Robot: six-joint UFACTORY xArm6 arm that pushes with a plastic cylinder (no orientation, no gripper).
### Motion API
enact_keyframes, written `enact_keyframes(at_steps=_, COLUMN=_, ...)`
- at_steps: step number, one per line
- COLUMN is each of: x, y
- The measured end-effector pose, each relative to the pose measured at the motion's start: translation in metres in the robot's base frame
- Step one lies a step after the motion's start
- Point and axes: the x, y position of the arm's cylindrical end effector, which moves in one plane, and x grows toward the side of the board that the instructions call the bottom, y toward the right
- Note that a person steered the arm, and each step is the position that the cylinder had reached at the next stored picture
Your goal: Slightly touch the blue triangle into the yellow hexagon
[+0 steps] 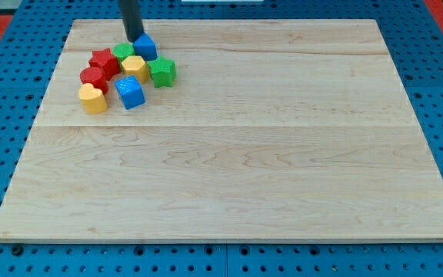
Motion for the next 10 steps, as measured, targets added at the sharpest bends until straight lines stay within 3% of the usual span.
enact_keyframes(at_steps=1, x=0.025, y=0.024)
enact_keyframes(at_steps=2, x=0.003, y=0.03)
enact_keyframes(at_steps=3, x=-0.003, y=0.089)
enact_keyframes(at_steps=4, x=0.041, y=0.153)
enact_keyframes(at_steps=5, x=0.097, y=0.176)
enact_keyframes(at_steps=7, x=0.068, y=0.084)
enact_keyframes(at_steps=10, x=0.051, y=0.086)
